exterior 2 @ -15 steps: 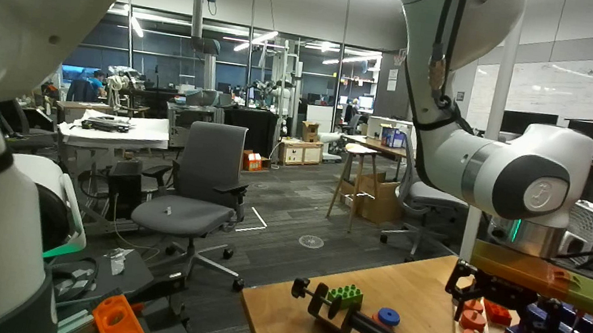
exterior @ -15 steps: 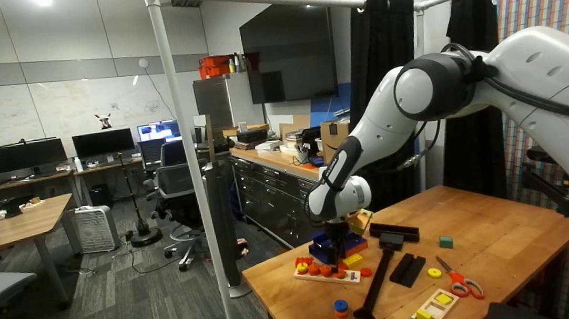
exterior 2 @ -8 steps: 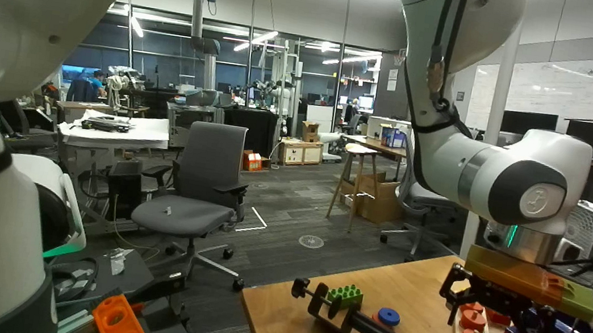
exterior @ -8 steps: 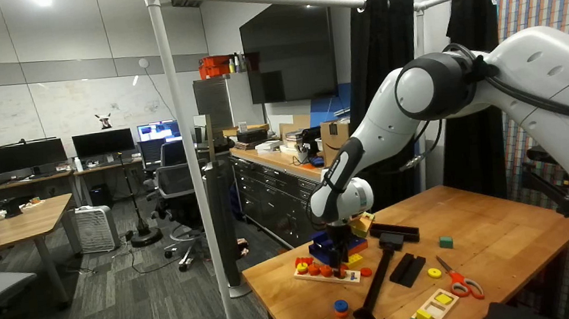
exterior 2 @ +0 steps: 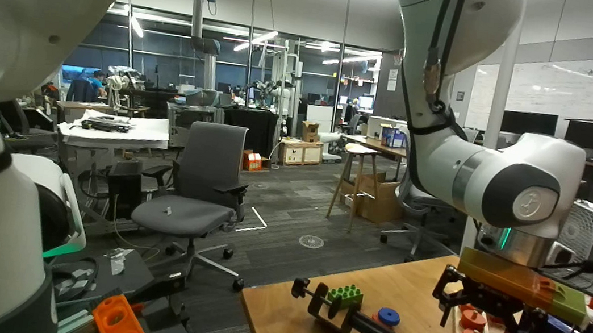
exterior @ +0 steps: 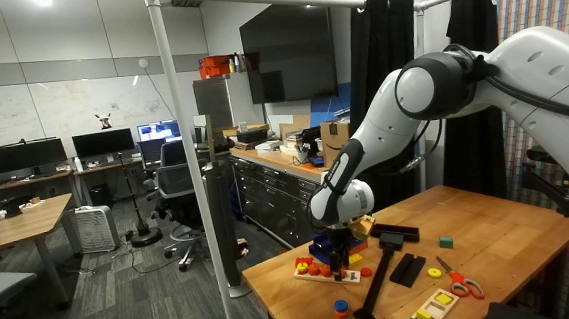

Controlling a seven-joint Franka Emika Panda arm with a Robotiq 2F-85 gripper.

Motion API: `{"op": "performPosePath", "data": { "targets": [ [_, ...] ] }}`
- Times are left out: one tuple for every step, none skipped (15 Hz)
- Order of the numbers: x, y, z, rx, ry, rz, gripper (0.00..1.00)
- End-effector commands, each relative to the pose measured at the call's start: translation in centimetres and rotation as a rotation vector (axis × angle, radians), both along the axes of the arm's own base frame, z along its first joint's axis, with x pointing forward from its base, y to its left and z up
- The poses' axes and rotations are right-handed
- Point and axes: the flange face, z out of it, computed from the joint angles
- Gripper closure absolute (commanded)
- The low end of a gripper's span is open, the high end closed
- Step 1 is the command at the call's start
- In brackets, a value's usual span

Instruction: Remove one round orange object from the second position on the wooden board and put it on the table

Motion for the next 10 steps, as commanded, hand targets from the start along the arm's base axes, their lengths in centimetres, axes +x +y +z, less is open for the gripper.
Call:
{"op": "performPosePath", "data": {
  "targets": [
    [0.22,0.44,0.05,0.014,-0.021,-0.001,0.00],
    [0.30,0.55,0.05,0.015,-0.021,0.001,0.00],
    [0.37,0.66,0.04,0.015,-0.021,0.003,0.00],
    [0.45,0.76,0.02,0.014,-0.021,0.006,0.00],
    [0.50,0.83,0.01,0.015,-0.021,0.007,0.00],
    [0.53,0.87,-0.02,0.015,-0.020,0.007,0.00],
    [0.53,0.89,-0.07,0.015,-0.020,0.008,0.00],
    [0.51,0.90,-0.15,0.016,-0.018,0.008,0.00],
    [0.49,0.90,-0.23,0.017,-0.016,0.007,0.00],
    [0.48,0.91,-0.31,0.017,-0.014,0.007,0.00]
  ]
}}
